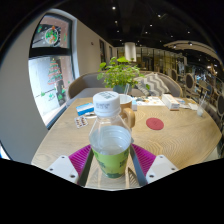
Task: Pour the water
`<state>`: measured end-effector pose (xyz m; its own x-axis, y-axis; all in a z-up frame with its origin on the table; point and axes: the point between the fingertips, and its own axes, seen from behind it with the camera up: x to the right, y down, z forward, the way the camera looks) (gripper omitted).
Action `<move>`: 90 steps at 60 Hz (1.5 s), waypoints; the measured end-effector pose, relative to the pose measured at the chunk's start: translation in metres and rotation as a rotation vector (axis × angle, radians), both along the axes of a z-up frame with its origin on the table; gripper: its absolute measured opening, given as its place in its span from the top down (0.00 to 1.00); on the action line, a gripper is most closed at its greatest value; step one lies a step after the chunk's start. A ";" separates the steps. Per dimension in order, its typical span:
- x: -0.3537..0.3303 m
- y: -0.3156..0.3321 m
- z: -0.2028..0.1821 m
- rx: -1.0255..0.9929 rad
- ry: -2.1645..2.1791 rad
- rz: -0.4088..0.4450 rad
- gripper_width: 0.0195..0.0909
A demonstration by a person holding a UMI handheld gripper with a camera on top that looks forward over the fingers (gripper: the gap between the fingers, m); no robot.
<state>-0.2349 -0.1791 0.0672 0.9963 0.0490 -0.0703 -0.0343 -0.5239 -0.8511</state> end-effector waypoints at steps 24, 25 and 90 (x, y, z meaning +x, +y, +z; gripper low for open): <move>0.001 0.010 0.013 0.041 -0.077 -0.009 0.73; -0.002 0.010 0.016 0.042 -0.070 -0.005 0.73; -0.114 0.197 0.145 -0.301 1.925 -0.231 0.74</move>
